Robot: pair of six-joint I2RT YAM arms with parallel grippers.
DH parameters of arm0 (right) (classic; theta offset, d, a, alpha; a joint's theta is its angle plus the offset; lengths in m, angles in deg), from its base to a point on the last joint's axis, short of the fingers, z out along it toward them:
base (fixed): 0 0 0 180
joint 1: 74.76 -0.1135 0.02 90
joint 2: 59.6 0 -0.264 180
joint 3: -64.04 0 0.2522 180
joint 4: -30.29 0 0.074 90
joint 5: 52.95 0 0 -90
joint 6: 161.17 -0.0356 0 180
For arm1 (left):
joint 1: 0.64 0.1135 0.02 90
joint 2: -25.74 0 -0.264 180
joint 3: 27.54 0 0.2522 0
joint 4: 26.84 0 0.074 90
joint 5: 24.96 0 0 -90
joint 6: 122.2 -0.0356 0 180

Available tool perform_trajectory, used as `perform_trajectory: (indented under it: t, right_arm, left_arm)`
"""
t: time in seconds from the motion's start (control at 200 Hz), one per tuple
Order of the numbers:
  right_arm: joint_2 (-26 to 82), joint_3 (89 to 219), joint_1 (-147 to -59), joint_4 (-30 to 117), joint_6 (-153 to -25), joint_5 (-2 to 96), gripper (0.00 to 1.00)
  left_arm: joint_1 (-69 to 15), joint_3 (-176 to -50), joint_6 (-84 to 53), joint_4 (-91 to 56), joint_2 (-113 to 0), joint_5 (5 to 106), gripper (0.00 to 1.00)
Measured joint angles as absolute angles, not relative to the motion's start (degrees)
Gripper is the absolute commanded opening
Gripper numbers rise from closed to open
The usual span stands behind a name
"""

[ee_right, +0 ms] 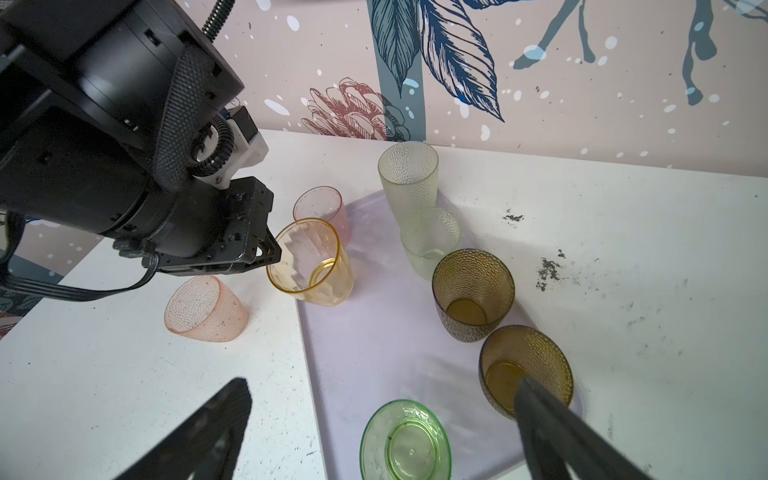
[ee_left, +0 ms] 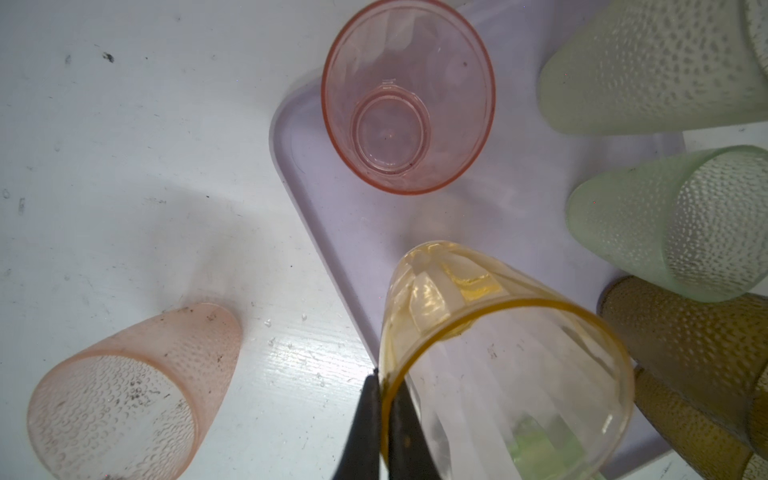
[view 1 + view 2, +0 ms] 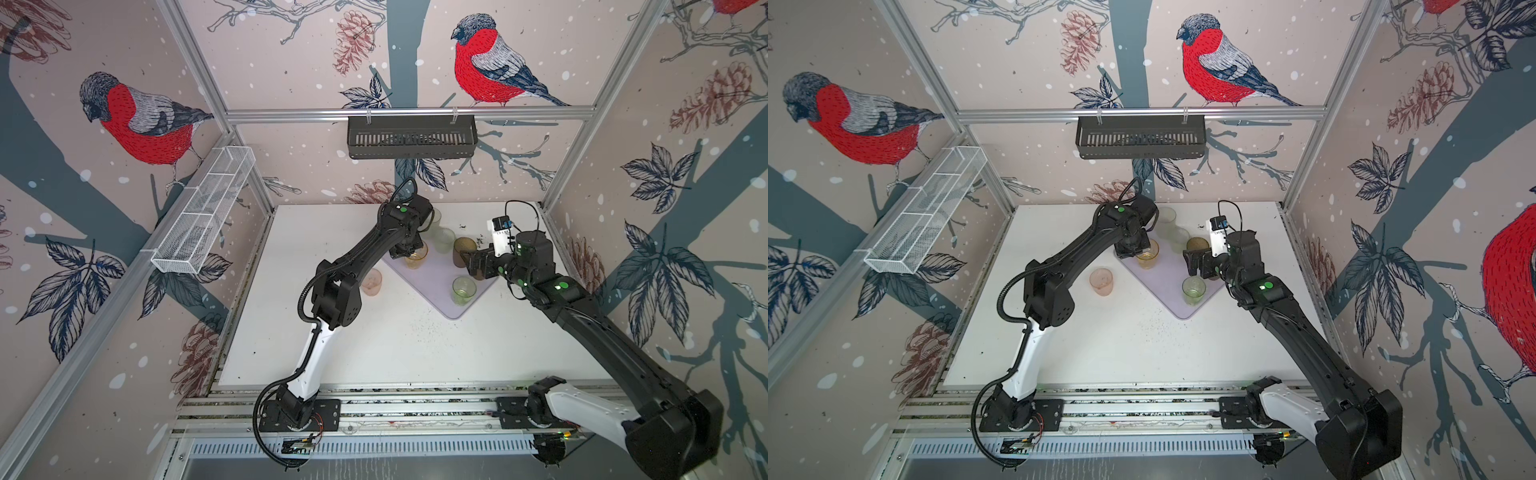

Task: Place the glasses into the tray
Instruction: 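Lower the yellow glass onto the tray beside the pink glass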

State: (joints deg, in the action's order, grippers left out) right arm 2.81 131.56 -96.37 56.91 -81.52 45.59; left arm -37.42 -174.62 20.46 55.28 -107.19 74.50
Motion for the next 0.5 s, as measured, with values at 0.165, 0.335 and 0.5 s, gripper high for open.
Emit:
perform_trajectory:
  t: [0.165, 0.335, 0.5]
  right_arm:
    - [2.81, 131.58, -96.37, 56.91, -81.52, 45.63, 1.0]
    - [2.81, 131.58, -96.37, 56.91, -81.52, 45.67, 1.0]
    - [2.81, 131.56, -96.37, 56.91, -81.52, 45.74, 1.0]
  left_arm:
    - [-37.22, -174.64, 20.44, 53.61, -107.54, 74.3, 0.0]
    - [-37.04, -174.67, 20.44, 52.96, -108.08, 74.19, 0.04]
    - [-36.76, -174.71, 20.44, 51.84, -108.67, 74.13, 0.06]
